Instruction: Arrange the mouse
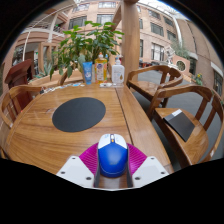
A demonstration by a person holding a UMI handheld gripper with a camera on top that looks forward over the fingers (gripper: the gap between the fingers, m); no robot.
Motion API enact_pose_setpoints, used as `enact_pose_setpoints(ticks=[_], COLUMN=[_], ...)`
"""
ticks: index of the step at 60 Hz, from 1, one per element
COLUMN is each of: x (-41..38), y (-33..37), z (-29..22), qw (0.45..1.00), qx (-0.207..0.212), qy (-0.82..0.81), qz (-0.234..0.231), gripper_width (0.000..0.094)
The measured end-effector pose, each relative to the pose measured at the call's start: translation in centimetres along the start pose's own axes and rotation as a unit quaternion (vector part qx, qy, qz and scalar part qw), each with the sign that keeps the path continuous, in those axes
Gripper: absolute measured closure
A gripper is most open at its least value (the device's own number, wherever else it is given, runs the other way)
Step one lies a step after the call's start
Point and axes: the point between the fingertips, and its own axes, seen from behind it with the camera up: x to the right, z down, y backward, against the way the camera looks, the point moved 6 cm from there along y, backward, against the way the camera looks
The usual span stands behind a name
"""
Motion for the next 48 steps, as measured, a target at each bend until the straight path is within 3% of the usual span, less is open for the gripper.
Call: enact_pose_setpoints(ticks=[6,16,21,28,33,38,48], x=[0.9,2.5,2.1,-1.0,-4.6,-7.5,-11.9], y=[0.8,3.1,4.2,3.4,0.6,-3.1,-10.2], z=[-1.6,-11.7,-17.8,-23.3,-22.9,-22.2,-14.5], qw=[0.999,0.993,0.985,0.980,0.982,0.989,0.998], qx=[0.015,0.103,0.157,0.195,0.190,0.148,0.043], qy=[0.008,-0.014,-0.017,-0.010,0.001,0.017,0.036], qz=[0.027,0.060,0.064,0.044,0.020,-0.001,-0.025], gripper_width=[0.0564,0.0564,0.0563,0.0565,0.0566,0.0566,0.0550])
